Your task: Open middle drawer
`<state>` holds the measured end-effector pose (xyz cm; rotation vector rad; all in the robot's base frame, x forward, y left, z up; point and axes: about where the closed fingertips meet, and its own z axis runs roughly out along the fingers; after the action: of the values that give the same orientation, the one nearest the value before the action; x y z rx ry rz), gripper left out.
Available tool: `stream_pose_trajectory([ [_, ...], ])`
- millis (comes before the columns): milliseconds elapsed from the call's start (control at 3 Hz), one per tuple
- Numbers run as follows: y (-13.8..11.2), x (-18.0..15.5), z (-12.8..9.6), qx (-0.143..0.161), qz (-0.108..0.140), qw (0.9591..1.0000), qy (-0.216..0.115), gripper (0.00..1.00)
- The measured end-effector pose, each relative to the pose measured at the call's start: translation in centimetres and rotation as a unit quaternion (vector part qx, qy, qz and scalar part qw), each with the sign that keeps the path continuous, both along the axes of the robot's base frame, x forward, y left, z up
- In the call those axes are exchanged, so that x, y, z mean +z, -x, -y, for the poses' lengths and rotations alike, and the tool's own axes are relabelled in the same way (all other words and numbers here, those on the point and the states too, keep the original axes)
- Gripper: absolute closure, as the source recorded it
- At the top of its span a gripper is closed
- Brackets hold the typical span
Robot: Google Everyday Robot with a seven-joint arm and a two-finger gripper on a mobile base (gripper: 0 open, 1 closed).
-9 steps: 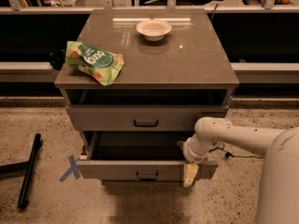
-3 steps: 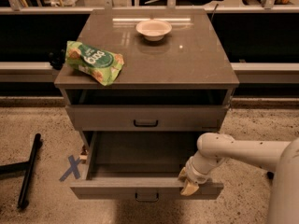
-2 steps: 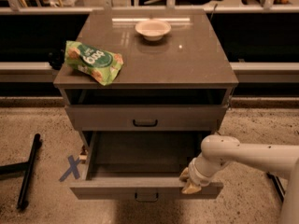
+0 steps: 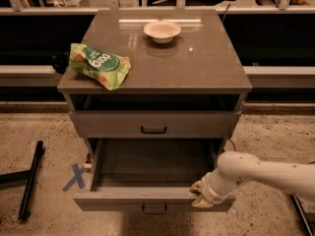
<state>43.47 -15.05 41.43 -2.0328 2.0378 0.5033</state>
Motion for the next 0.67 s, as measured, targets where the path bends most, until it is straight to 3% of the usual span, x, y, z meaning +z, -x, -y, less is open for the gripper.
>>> stream_pose_trajectory([
  [333, 1.87, -0.53, -0.32, -0.017, 0.007, 0.9996, -0.023, 1.00],
  [667, 1.87, -0.53, -0.32, -0.017, 0.007, 0.9996, -0.023, 1.00],
])
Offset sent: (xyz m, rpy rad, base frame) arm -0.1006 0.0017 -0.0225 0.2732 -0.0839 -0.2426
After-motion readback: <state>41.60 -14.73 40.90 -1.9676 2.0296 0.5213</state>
